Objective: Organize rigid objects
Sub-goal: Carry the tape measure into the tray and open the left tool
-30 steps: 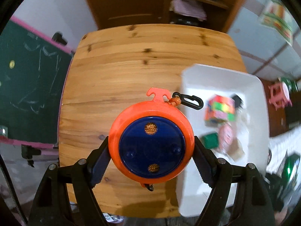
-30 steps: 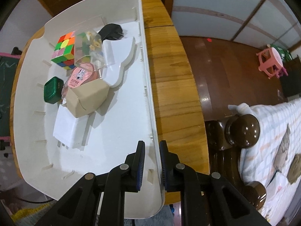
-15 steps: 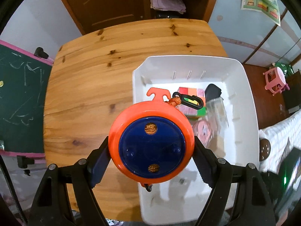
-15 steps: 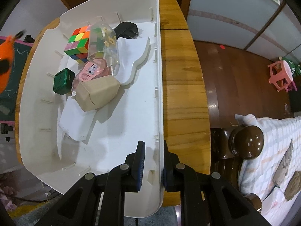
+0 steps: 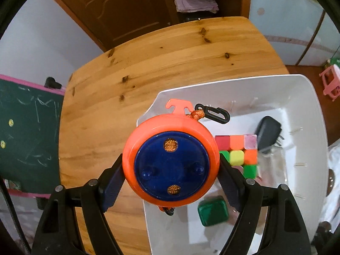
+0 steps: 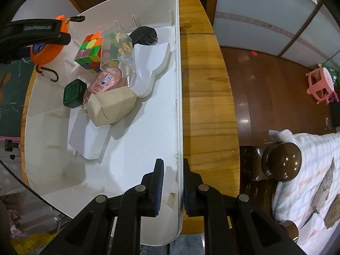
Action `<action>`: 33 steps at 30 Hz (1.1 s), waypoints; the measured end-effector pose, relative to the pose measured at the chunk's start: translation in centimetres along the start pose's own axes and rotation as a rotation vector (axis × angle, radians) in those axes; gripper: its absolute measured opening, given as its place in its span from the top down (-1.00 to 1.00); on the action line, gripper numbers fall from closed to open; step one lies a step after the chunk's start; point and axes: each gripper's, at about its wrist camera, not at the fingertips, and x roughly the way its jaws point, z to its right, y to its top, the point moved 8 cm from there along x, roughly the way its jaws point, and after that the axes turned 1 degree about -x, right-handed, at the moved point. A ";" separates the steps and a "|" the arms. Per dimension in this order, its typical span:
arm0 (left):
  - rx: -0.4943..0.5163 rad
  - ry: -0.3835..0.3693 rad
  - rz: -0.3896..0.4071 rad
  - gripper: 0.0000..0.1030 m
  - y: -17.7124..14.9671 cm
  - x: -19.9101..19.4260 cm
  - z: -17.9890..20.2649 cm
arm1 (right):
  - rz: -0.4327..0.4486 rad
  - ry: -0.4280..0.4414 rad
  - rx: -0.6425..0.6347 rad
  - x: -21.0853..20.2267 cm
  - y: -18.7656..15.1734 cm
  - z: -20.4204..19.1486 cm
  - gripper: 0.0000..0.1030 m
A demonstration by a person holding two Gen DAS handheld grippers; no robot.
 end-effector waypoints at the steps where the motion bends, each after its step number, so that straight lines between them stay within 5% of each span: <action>1: 0.008 0.007 -0.003 -0.61 0.0 0.2 0.0 | 0.000 0.002 0.001 0.0 0.0 0.0 0.69; 16: 0.096 0.062 -0.045 -0.62 -0.3 1.8 1.0 | -0.016 0.015 0.014 0.4 0.3 0.2 0.69; 33: 0.086 -0.079 -0.054 -0.62 -0.2 1.2 3.6 | -0.024 0.008 0.035 0.7 0.6 0.2 0.69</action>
